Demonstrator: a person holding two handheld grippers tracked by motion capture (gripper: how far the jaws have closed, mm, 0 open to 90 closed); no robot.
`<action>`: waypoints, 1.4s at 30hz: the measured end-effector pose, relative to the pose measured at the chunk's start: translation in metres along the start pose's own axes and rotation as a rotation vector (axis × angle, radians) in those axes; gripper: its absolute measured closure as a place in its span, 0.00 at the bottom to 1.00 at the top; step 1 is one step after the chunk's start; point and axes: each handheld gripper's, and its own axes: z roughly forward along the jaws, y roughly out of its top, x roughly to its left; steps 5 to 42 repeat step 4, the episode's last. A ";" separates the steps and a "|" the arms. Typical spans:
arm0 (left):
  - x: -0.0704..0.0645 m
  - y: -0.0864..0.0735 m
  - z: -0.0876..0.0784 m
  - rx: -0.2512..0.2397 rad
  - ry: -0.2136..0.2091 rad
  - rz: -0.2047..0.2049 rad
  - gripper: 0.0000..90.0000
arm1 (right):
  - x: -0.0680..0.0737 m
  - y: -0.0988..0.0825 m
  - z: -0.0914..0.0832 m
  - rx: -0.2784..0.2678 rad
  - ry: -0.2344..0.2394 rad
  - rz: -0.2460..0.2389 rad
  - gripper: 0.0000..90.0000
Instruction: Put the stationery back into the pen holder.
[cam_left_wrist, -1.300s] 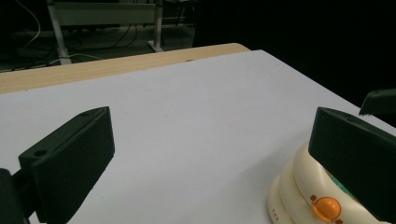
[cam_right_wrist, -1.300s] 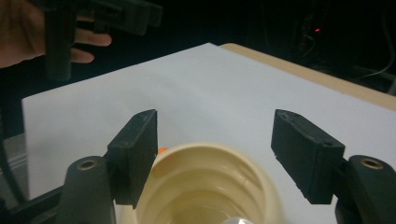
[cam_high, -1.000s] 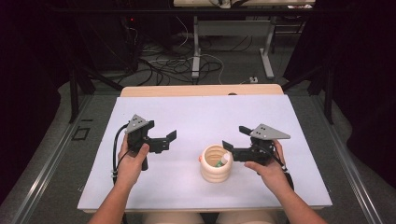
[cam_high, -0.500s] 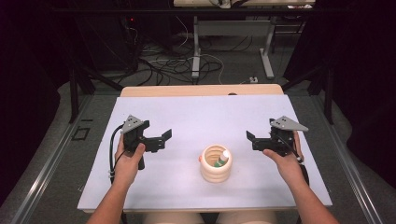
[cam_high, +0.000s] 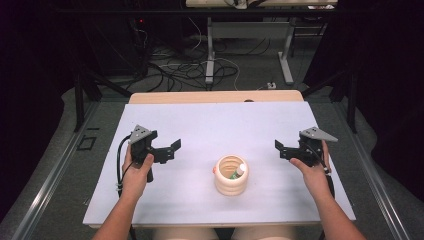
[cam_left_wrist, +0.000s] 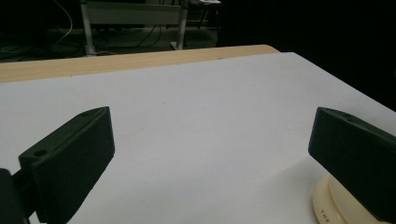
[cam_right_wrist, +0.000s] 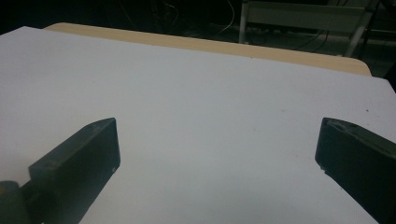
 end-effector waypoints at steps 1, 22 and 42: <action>0.000 0.000 0.000 0.002 -0.002 -0.001 0.00 | -0.002 -0.001 0.001 -0.003 -0.002 0.004 0.00; 0.000 0.000 0.001 0.003 -0.001 0.002 0.00 | -0.006 -0.003 0.001 -0.005 -0.013 0.020 0.00; 0.000 0.000 0.001 0.003 -0.001 0.002 0.00 | -0.006 -0.003 0.001 -0.005 -0.013 0.020 0.00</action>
